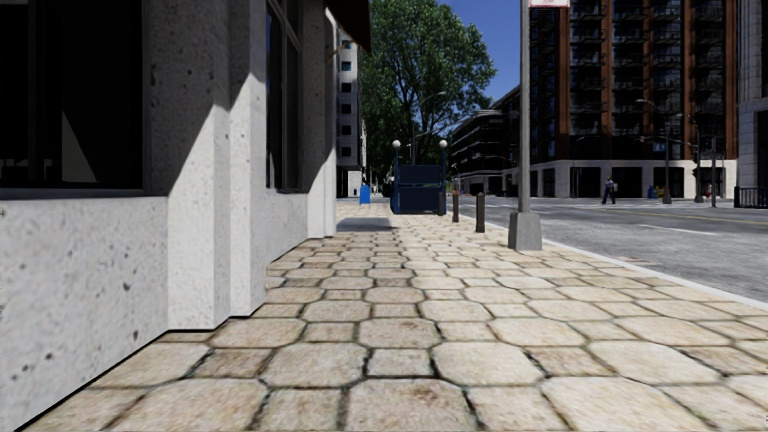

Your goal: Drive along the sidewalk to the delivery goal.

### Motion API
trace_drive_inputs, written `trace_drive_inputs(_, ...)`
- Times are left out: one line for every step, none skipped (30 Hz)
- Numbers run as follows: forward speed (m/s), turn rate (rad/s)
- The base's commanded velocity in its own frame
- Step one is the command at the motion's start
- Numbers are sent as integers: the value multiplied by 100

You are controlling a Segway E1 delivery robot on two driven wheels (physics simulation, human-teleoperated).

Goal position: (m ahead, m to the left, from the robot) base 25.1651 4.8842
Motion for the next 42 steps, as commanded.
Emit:
trace_drive_inputs(200,0)
trace_drive_inputs(200,0)
trace_drive_inputs(200,0)
trace_drive_inputs(200,0)
trace_drive_inputs(200,0)
trace_drive_inputs(200,0)
trace_drive_inputs(200,0)
trace_drive_inputs(200,0)
trace_drive_inputs(200,0)
trace_drive_inputs(200,0)
trace_drive_inputs(200,0)
trace_drive_inputs(200,0)
trace_drive_inputs(200,0)
trace_drive_inputs(200,0)
trace_drive_inputs(200,0)
trace_drive_inputs(200,0)
trace_drive_inputs(200,0)
trace_drive_inputs(200,0)
trace_drive_inputs(200,0)
trace_drive_inputs(200,0)
trace_drive_inputs(200,0)
trace_drive_inputs(200,0)
trace_drive_inputs(200,0)
trace_drive_inputs(200,0)
trace_drive_inputs(200,0)
trace_drive_inputs(200,0)
trace_drive_inputs(200,0)
trace_drive_inputs(200,0)
trace_drive_inputs(200,0)
trace_drive_inputs(200,0)
trace_drive_inputs(200,0)
trace_drive_inputs(200,0)
trace_drive_inputs(200,0)
trace_drive_inputs(200,0)
trace_drive_inputs(200,0)
trace_drive_inputs(200,0)
trace_drive_inputs(200,0)
trace_drive_inputs(200,0)
trace_drive_inputs(200,0)
trace_drive_inputs(200,0)
trace_drive_inputs(200,0)
trace_drive_inputs(200,0)
